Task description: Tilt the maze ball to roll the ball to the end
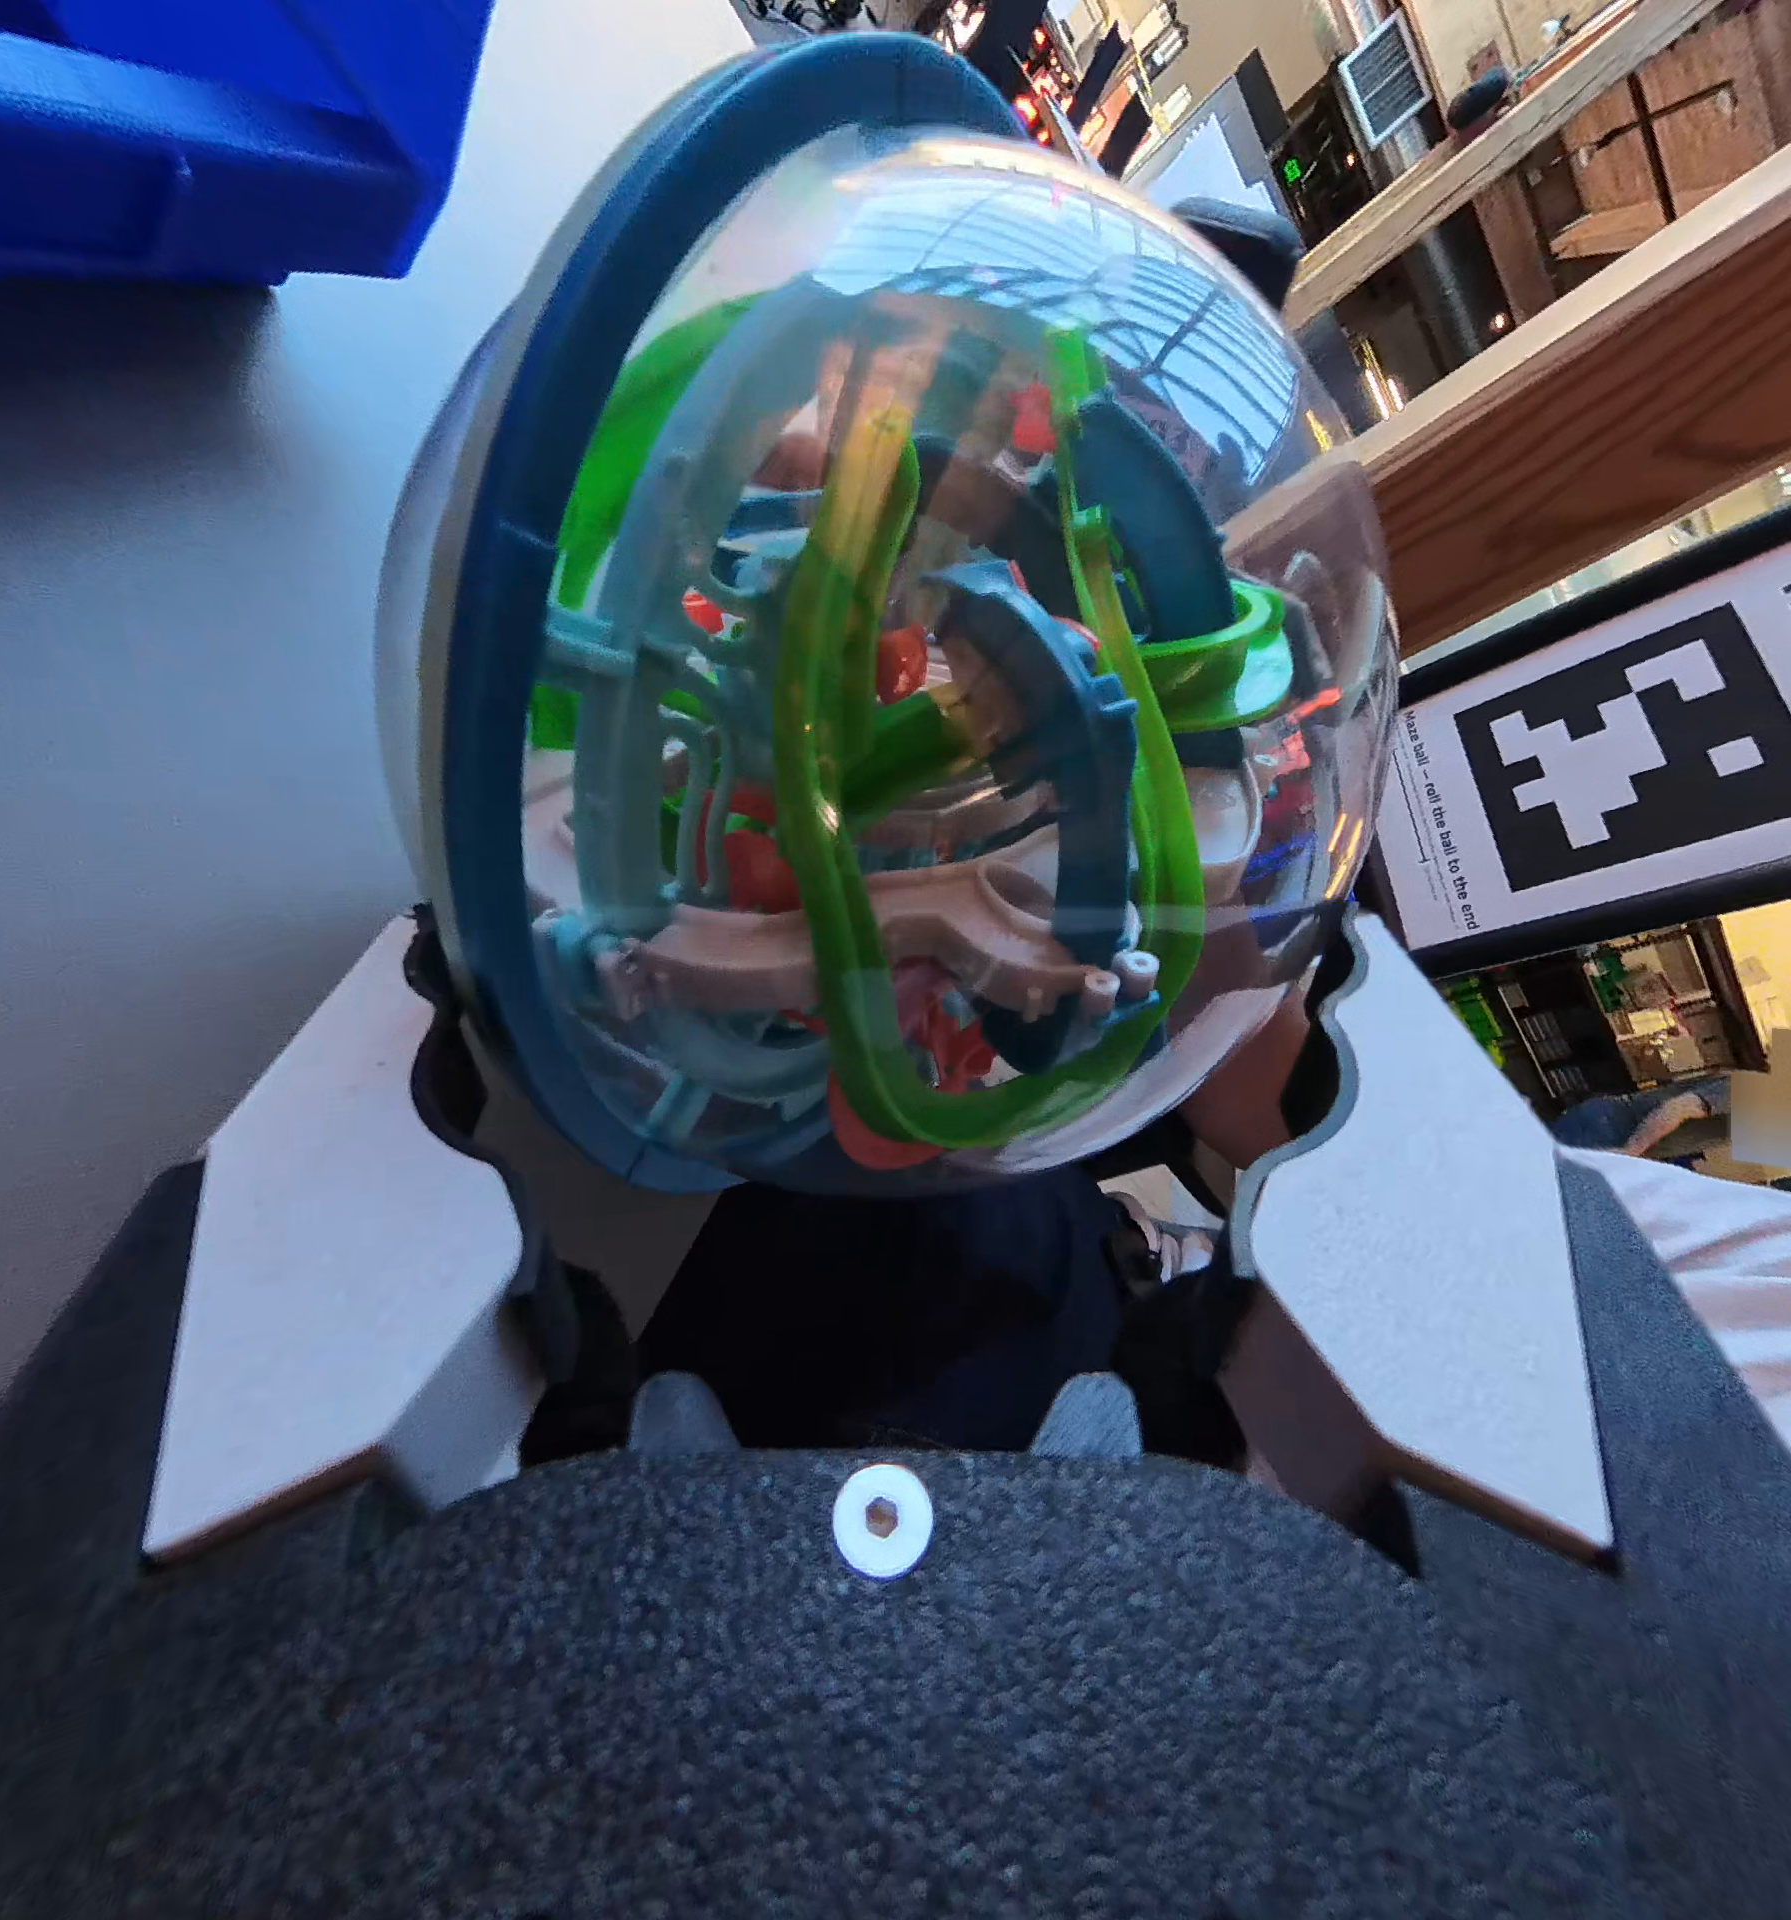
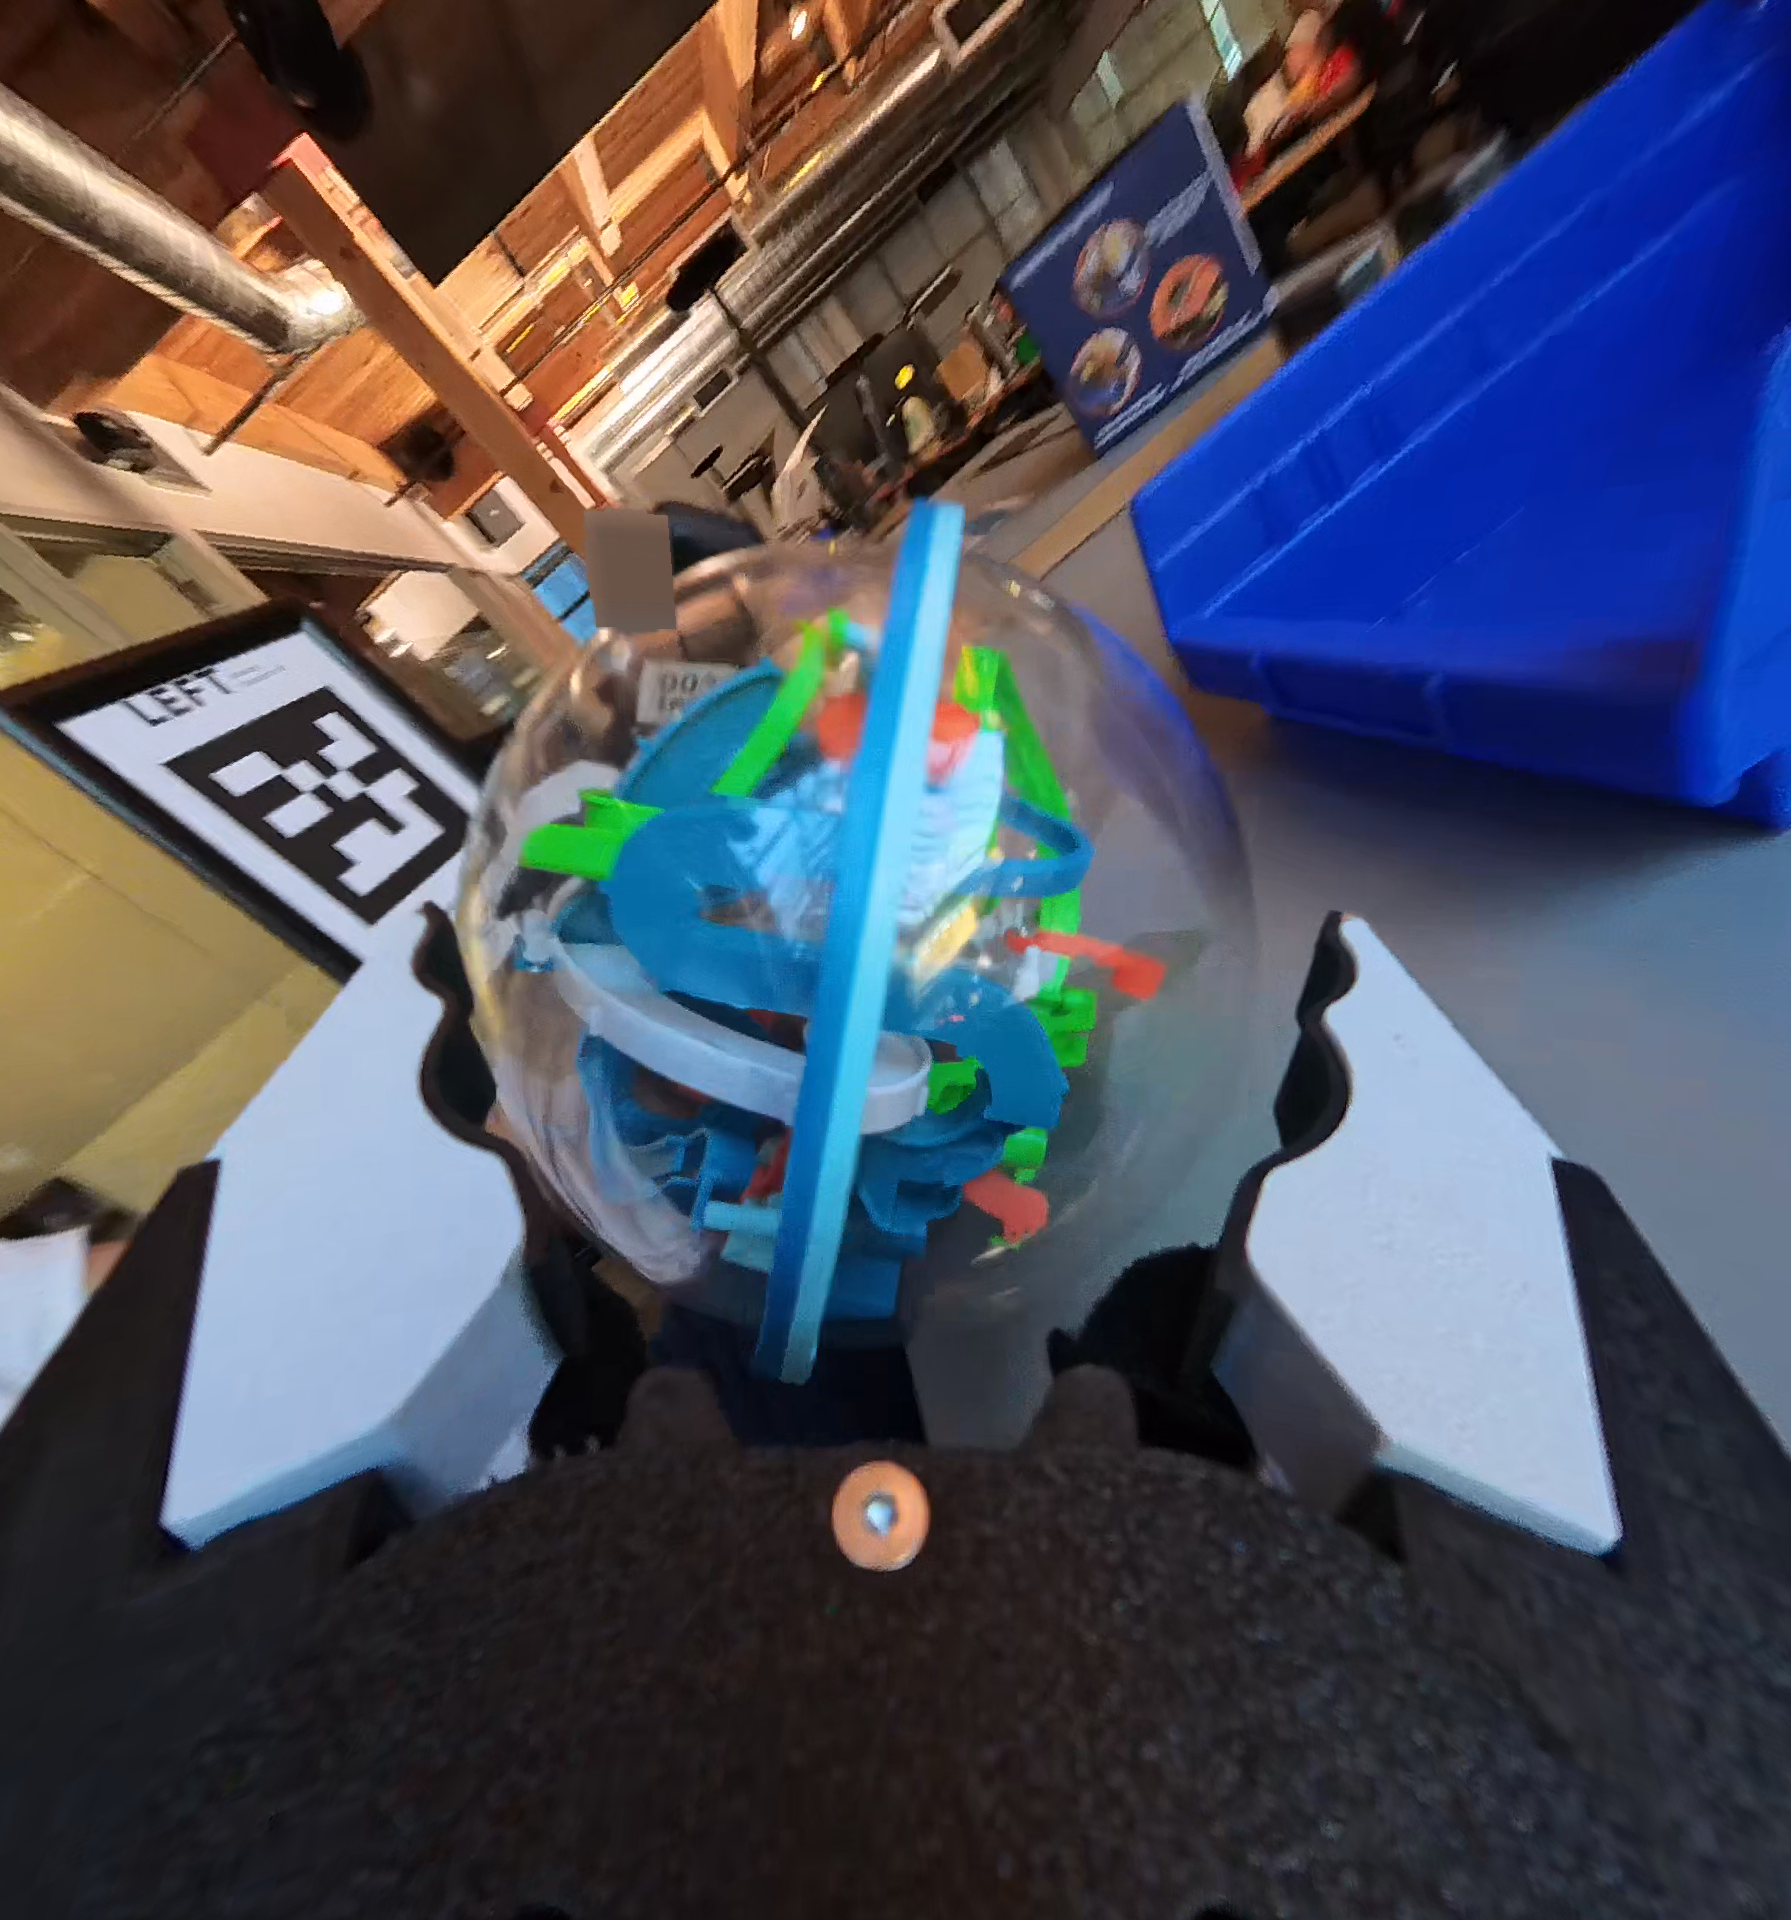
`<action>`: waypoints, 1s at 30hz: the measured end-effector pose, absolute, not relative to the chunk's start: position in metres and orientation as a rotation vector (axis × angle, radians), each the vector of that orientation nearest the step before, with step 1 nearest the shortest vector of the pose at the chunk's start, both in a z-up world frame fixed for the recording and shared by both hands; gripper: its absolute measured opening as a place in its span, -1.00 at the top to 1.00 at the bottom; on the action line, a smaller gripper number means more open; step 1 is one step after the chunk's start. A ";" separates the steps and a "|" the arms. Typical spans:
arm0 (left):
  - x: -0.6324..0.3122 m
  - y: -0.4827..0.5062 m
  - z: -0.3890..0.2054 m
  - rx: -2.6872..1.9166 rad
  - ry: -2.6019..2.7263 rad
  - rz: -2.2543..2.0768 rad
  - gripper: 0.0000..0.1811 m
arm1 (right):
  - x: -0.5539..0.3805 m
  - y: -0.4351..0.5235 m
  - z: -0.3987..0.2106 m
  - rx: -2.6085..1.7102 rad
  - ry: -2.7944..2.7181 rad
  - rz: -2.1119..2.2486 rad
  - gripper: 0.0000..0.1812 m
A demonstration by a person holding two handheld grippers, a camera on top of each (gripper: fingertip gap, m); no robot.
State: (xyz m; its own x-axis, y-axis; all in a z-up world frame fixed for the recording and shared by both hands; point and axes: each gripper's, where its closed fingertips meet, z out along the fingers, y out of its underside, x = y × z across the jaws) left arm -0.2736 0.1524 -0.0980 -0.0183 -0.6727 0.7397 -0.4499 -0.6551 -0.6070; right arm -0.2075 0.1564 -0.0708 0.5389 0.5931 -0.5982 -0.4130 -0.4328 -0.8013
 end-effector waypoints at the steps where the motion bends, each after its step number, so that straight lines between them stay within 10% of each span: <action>1: -0.273 0.153 -0.098 -2.072 1.184 -1.743 -0.71 | -0.201 0.154 -0.061 -1.639 -0.156 1.082 -0.68; 17: -0.262 0.161 -0.096 -2.219 0.927 -1.735 -0.68 | -0.238 0.151 -0.065 -1.763 -0.591 -0.145 -0.61; 30: -0.282 0.195 -0.102 -2.003 1.023 -1.894 0.29 | -0.190 0.175 -0.077 -2.046 -0.534 0.306 -0.58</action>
State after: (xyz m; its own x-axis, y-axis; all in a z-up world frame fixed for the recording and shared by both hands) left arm -0.2817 0.1953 -0.1015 -0.0613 -0.5979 0.7993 -0.3405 -0.7402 -0.5798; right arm -0.1902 0.1752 -0.0771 0.8724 0.4887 0.0005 0.2472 -0.4403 -0.8631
